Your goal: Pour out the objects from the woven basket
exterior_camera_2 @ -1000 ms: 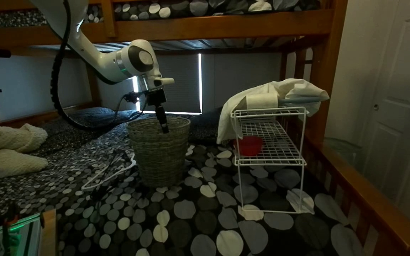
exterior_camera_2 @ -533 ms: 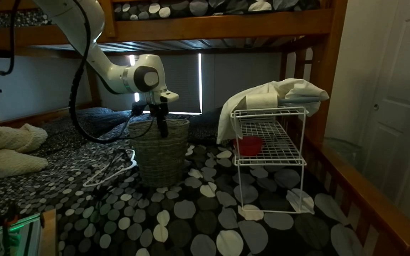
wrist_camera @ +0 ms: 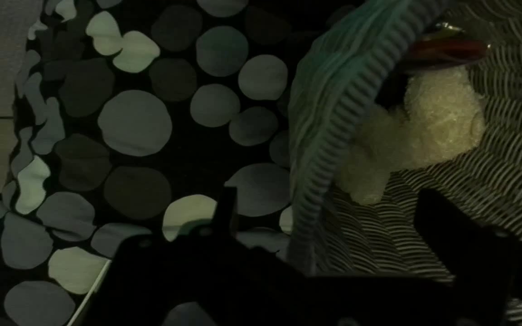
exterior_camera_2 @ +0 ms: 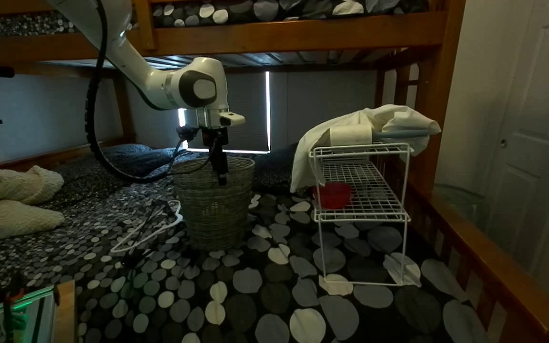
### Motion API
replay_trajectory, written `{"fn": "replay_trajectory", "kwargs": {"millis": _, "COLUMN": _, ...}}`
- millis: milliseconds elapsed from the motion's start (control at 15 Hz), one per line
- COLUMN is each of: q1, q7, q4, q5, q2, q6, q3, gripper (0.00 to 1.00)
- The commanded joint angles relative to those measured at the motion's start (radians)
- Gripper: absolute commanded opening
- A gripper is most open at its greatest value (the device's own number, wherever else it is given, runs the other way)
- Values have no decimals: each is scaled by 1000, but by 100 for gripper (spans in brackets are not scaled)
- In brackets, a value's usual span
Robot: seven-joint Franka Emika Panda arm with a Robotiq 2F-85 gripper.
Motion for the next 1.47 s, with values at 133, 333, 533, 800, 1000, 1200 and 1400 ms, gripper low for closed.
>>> {"fn": "replay_trajectory", "kwargs": {"millis": 133, "q1": 0, "q7": -55, "q4": 15, "q5": -31, "q2": -39, "q6": -98, "q3": 15, "gripper": 100}}
{"fn": "replay_trajectory", "kwargs": {"millis": 333, "q1": 3, "q7": -49, "q4": 28, "q5": -27, "q2": -6, "q6": -90, "q3": 20, "gripper": 100}}
{"fn": "replay_trajectory", "kwargs": {"millis": 533, "q1": 7, "q7": -25, "q4": 37, "q5": -40, "q2": 23, "q6": -102, "q3": 17, "gripper": 98}}
{"fn": "replay_trajectory", "kwargs": {"millis": 800, "q1": 14, "q7": 16, "q4": 36, "q5": -63, "q2": 42, "q6": -121, "q3": 9, "gripper": 92}}
{"fn": "replay_trajectory", "kwargs": {"millis": 1000, "q1": 16, "q7": 49, "q4": 34, "q5": -75, "q2": 45, "q6": -131, "q3": 7, "gripper": 66}}
{"fn": "replay_trajectory", "kwargs": {"millis": 1200, "q1": 17, "q7": 65, "q4": 39, "q5": -89, "q2": 45, "q6": -150, "q3": 9, "gripper": 50}}
{"fn": "replay_trajectory", "kwargs": {"millis": 1400, "q1": 20, "q7": 82, "q4": 42, "q5": -96, "q2": 45, "q6": -159, "q3": 10, "gripper": 27}}
